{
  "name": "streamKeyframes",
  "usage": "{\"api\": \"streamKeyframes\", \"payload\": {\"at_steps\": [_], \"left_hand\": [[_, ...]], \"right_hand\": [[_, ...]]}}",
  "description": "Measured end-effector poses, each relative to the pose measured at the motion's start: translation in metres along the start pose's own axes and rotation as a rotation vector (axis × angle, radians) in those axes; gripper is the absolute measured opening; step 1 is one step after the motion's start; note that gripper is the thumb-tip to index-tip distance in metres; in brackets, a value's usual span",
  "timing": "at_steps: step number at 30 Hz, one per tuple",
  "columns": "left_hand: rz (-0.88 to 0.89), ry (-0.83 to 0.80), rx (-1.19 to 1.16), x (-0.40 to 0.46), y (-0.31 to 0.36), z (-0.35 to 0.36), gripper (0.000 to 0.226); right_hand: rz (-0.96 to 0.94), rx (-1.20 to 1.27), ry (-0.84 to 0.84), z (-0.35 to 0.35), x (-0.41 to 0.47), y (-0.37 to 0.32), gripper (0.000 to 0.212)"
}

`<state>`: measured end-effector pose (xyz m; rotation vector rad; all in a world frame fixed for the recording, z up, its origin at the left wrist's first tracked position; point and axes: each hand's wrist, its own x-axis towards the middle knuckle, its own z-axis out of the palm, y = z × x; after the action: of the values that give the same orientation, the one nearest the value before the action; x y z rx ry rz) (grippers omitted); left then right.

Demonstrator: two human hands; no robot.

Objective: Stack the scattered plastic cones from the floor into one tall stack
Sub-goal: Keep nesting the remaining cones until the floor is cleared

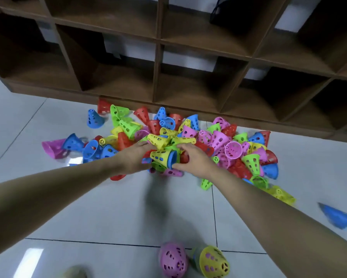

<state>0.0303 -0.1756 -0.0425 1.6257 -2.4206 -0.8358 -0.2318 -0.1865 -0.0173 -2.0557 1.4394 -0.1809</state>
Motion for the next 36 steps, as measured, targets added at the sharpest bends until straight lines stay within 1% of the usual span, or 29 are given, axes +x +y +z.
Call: {"api": "streamKeyframes", "payload": {"at_steps": [2,5,7,9,11,13,15,17,19,21,22,23,25,27,29,31,34,36], "left_hand": [[0.013,-0.019,-0.009,0.009,-0.008,0.017,0.077],[0.022,0.014,0.049,0.021,-0.012,0.029,0.080],[0.044,0.056,0.101,0.029,-0.012,0.034,0.075],[0.069,0.103,0.122,0.035,-0.016,0.040,0.065],[0.091,0.122,0.110,0.036,-0.020,0.041,0.058],[0.156,0.144,0.081,0.029,-0.022,0.038,0.056],[0.191,0.149,0.000,0.015,-0.020,0.033,0.060],[0.166,0.152,-0.174,-0.003,-0.010,0.027,0.059],[0.115,0.128,-0.407,-0.019,0.010,0.020,0.043],[0.063,0.084,-0.599,-0.029,0.030,0.014,0.024],[0.049,0.080,-0.669,-0.032,0.039,0.012,0.020],[0.044,0.086,-0.725,-0.035,0.048,0.010,0.020],[0.047,0.117,-0.811,-0.038,0.064,0.007,0.028],[0.051,0.143,-0.871,-0.043,0.079,0.004,0.038],[0.053,0.152,-0.927,-0.051,0.091,0.003,0.046],[0.094,0.144,-0.919,-0.063,0.102,0.003,0.044],[0.215,0.098,-0.829,-0.088,0.118,0.001,0.037],[0.285,0.074,-0.775,-0.108,0.128,-0.004,0.034]], "right_hand": [[0.035,0.009,0.005,0.017,0.010,0.001,0.084],[0.080,-0.053,0.002,0.037,0.021,0.004,0.091],[0.102,-0.059,0.006,0.043,0.023,0.008,0.092],[0.130,-0.009,0.023,0.045,0.021,0.010,0.094],[0.139,0.036,0.023,0.045,0.016,0.011,0.095],[0.123,0.107,0.035,0.043,0.007,0.012,0.096],[0.116,0.174,0.049,0.038,-0.005,0.013,0.087],[0.128,0.247,0.025,0.031,-0.019,0.013,0.070],[0.152,0.338,0.004,0.022,-0.034,0.010,0.055],[0.144,0.336,-0.040,0.010,-0.049,0.006,0.050],[0.130,0.299,-0.068,0.004,-0.056,0.001,0.050],[0.121,0.263,-0.095,-0.001,-0.063,-0.003,0.049],[0.133,0.212,-0.127,-0.010,-0.075,-0.008,0.048],[0.174,0.192,-0.110,-0.020,-0.087,-0.011,0.045],[0.216,0.216,-0.050,-0.030,-0.101,-0.011,0.045],[0.242,0.308,0.021,-0.041,-0.119,-0.009,0.046],[0.262,0.483,0.099,-0.052,-0.158,-0.013,0.041],[0.260,0.509,0.123,-0.051,-0.188,-0.015,0.040]]}}
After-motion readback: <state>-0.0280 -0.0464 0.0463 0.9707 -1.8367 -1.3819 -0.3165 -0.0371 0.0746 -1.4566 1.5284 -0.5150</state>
